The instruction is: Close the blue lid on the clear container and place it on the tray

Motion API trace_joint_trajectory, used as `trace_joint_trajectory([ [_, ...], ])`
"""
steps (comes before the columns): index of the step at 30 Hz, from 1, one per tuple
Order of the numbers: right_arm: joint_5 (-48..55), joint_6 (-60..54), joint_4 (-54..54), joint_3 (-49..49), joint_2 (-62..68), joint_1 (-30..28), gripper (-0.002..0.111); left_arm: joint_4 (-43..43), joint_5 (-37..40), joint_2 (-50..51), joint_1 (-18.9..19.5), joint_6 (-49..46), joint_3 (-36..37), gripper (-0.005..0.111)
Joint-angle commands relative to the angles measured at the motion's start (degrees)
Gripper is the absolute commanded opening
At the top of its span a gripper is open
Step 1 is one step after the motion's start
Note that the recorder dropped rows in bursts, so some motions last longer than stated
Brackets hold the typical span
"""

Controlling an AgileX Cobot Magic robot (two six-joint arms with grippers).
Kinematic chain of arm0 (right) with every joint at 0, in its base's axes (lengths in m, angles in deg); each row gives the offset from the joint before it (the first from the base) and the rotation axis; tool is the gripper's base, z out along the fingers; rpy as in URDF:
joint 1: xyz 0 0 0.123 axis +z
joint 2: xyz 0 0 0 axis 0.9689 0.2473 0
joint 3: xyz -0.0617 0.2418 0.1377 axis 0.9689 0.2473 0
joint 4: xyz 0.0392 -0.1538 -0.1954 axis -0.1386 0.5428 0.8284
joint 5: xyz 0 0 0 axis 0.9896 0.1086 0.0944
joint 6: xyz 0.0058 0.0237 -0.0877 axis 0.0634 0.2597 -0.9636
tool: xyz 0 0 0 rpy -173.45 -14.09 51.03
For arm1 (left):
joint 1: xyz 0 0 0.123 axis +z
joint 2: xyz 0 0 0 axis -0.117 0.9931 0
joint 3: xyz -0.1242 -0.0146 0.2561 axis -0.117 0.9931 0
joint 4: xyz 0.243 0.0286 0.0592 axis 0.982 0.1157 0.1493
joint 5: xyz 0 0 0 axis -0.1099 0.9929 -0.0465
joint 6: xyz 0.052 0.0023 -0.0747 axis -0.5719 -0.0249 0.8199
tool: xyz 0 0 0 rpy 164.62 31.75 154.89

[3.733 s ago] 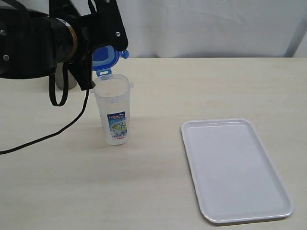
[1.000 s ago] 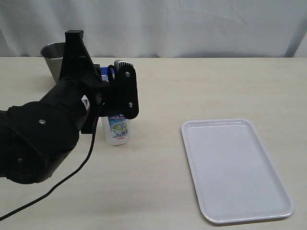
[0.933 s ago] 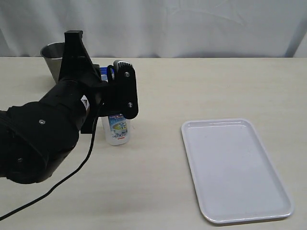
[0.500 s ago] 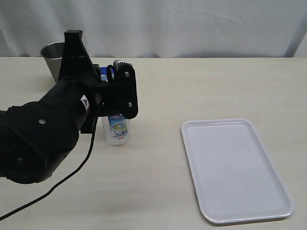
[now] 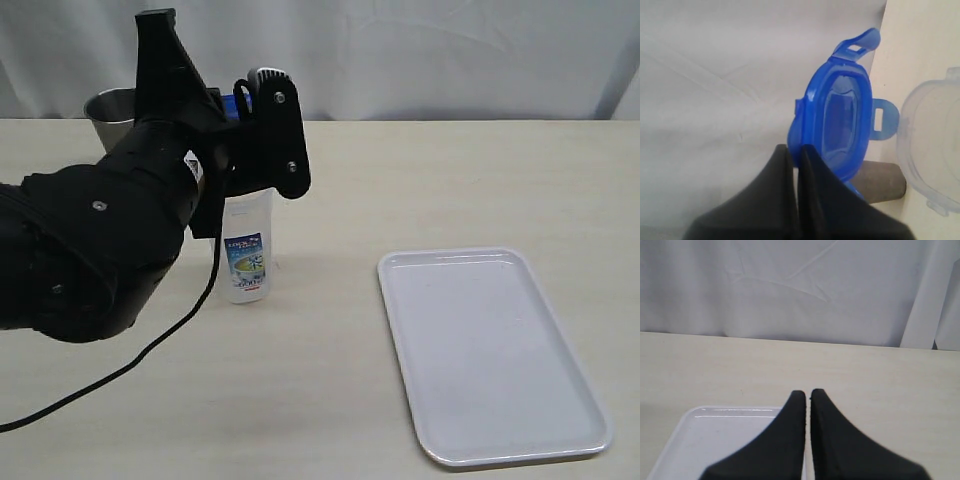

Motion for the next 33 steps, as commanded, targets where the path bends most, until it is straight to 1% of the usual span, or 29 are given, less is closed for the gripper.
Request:
trace_joint_trajectory([
  [1, -0.4, -0.2, 0.2, 0.0, -0.1, -0.1, 0.004, 0.0, -0.5, 0.1, -0.8, -0.2, -0.4, 0.0],
  [4, -0.4, -0.2, 0.2, 0.0, -0.1, -0.1, 0.004, 0.0, -2.7, 0.1, -1.9, -3.0, -0.4, 0.0],
  [6, -0.4, -0.2, 0.2, 0.0, -0.1, -0.1, 0.004, 0.0, -3.1, 0.1, -2.0, -1.9, -0.4, 0.0],
  [9, -0.4, -0.2, 0.2, 0.0, -0.1, -0.1, 0.004, 0.0, -1.1, 0.1, -2.0, -1.7, -0.4, 0.0],
  [12, -0.4, -0.2, 0.2, 0.0, -0.1, -0.1, 0.004, 0.0, -1.4, 0.1, -2.1, -2.0, -0.4, 0.0],
  [19, -0.4, -0.2, 0.2, 0.0, -0.1, -0.1, 0.004, 0.0, 0.5, 0.1, -5.0, -1.8, 1.0, 0.0],
  [21, -0.4, -0.2, 0.2, 0.0, -0.1, -0.1, 0.004, 0.0, 0.4, 0.1, -5.0, -1.6, 1.7, 0.0],
  [27, -0.4, -0.2, 0.2, 0.0, -0.1, -0.1, 0.004, 0.0, 3.6, 0.1, -5.0, -1.2, 3.9, 0.0],
  [33, -0.4, -0.2, 0.2, 0.0, -0.1, -0.1, 0.004, 0.0, 1.7, 0.1, -5.0, 0.2, 4.0, 0.0],
])
